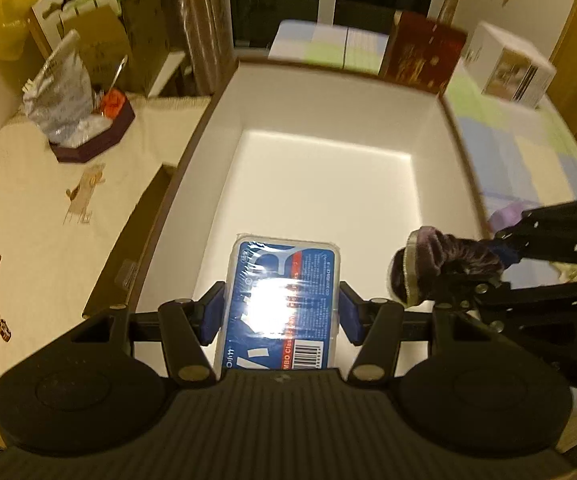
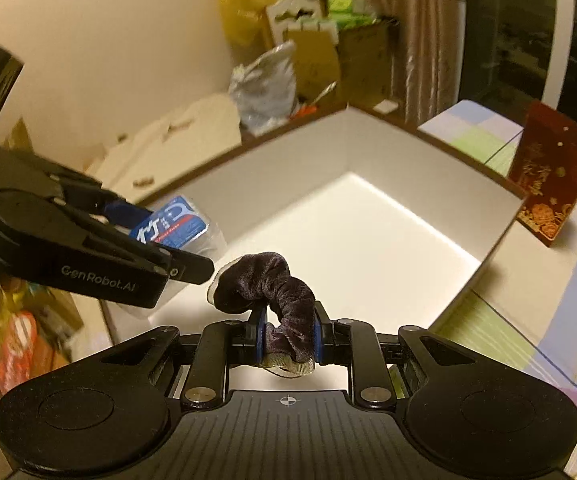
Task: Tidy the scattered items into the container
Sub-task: 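Carry both items over the shoebox and open both tools to drop them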
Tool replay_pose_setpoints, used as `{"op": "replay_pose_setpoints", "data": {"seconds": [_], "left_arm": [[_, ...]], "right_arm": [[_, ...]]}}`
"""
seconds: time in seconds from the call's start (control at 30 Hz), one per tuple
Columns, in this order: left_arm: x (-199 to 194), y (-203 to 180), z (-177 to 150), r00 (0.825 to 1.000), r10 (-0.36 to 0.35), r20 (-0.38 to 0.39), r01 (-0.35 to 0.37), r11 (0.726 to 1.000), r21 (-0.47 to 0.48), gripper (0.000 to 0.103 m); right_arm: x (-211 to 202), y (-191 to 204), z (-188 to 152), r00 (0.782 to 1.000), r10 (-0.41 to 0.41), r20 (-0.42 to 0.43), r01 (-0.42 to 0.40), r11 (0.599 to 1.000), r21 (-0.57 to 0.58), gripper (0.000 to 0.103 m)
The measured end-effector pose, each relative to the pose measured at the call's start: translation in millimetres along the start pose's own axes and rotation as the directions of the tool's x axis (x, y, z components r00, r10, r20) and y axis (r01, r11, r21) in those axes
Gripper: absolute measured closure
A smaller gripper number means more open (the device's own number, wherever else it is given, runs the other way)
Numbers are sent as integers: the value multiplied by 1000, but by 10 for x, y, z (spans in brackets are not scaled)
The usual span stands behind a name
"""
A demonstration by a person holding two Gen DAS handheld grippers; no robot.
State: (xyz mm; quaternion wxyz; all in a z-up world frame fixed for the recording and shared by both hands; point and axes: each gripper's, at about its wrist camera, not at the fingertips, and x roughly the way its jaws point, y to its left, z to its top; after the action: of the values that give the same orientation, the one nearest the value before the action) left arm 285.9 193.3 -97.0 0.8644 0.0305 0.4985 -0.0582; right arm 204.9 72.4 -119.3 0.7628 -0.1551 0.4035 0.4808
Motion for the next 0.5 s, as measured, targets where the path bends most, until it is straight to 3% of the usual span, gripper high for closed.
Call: {"op": "replay_pose_setpoints", "data": {"seconds": [0.2,0.43,0.47,0.5], "left_arm": [[305,52,10,997,-17,-81,21,999,42,50],[565,58,-20,985,-31,-167,45,996,83,50],[603,64,-25,983,-29,-180,44,996,80,50],[635,72,-29,981,-26,-192,41,996,76,50]], "right_arm": [[320,-29,-2,993,19,-116,-27,998,-64,78],[617,37,-20,969,20,-245,-68,979,-192,77],[648,38,-26,966,26,-257,-81,975,-205,52],[656,39,-34,966,27,-256,-85,973,-217,37]]}}
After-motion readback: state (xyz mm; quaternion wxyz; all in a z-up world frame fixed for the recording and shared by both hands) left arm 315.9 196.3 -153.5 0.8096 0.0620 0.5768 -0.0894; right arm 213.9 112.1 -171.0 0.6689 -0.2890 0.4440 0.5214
